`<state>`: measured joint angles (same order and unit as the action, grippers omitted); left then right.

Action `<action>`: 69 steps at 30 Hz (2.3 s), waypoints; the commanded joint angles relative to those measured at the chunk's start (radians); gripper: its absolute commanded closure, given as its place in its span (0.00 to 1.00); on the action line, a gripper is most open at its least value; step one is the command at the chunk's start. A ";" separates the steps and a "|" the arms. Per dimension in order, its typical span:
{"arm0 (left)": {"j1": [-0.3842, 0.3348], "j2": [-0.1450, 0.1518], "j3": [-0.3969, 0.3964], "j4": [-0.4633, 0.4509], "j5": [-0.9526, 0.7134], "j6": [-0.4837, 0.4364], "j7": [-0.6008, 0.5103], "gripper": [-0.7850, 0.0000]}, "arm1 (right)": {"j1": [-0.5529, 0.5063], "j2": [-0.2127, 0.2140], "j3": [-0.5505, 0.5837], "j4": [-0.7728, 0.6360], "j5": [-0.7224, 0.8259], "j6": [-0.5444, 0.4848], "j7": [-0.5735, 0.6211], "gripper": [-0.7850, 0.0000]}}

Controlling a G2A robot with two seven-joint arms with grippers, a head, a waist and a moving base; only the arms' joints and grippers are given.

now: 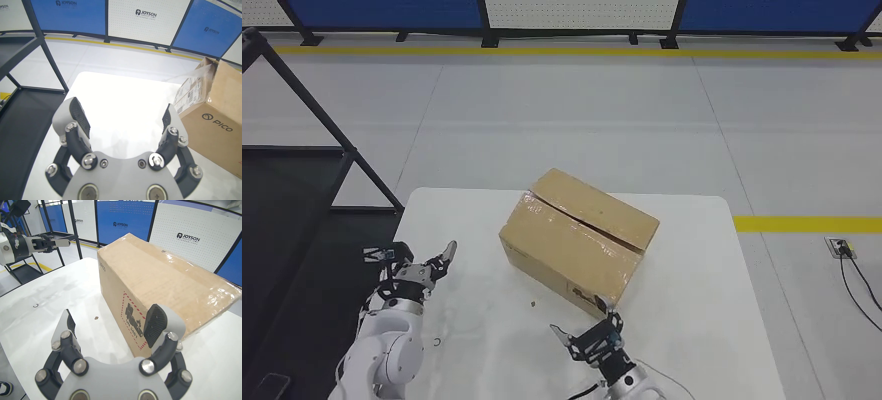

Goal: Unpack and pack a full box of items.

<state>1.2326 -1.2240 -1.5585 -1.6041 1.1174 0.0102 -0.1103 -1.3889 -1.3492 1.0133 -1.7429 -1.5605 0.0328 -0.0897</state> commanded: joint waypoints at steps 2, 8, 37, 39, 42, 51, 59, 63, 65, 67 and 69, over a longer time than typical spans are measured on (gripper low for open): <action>-0.006 0.000 0.007 0.007 0.012 -0.008 -0.017 0.00 | -0.012 0.002 0.013 -0.010 0.014 -0.014 -0.005 0.00; -0.006 0.001 0.006 0.008 0.018 -0.007 -0.025 0.00 | -0.033 0.028 0.052 -0.069 -0.002 -0.296 -0.021 0.00; -0.294 -0.016 0.168 0.282 0.118 -0.148 0.026 0.00 | -0.221 0.085 0.280 -0.248 0.039 -0.470 -0.098 0.00; -0.296 -0.014 0.174 0.289 0.159 -0.144 0.023 0.00 | -0.221 0.084 0.280 -0.248 0.042 -0.468 -0.097 0.00; -0.344 -0.020 0.202 0.331 0.149 -0.169 0.007 0.00 | -0.206 0.083 0.276 -0.236 0.089 -0.458 -0.095 0.00; -0.481 -0.039 0.285 0.498 0.174 -0.201 0.031 0.00 | -0.207 0.086 0.296 -0.219 0.136 -0.443 -0.120 0.00; -0.512 -0.049 0.336 0.565 0.209 -0.246 0.080 0.00 | -0.216 0.088 0.332 -0.201 0.195 -0.392 -0.123 0.00; -0.493 -0.048 0.336 0.547 0.214 -0.253 0.093 0.00 | -0.196 0.089 0.362 -0.191 0.236 -0.367 -0.074 0.00; -0.479 -0.046 0.330 0.533 0.205 -0.267 0.099 0.00 | -0.181 0.091 0.380 -0.186 0.250 -0.360 -0.039 0.00; -0.461 -0.044 0.323 0.510 0.201 -0.276 0.104 0.00 | -0.165 0.093 0.403 -0.180 0.277 -0.361 -0.004 0.00; -0.440 -0.041 0.315 0.483 0.200 -0.285 0.106 0.00 | -0.149 0.097 0.427 -0.167 0.310 -0.398 0.039 0.00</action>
<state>0.7800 -1.2665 -1.2387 -1.1045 1.3171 -0.2711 -0.0052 -1.5471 -1.2550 1.4265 -1.9174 -1.2710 -0.3411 -0.0768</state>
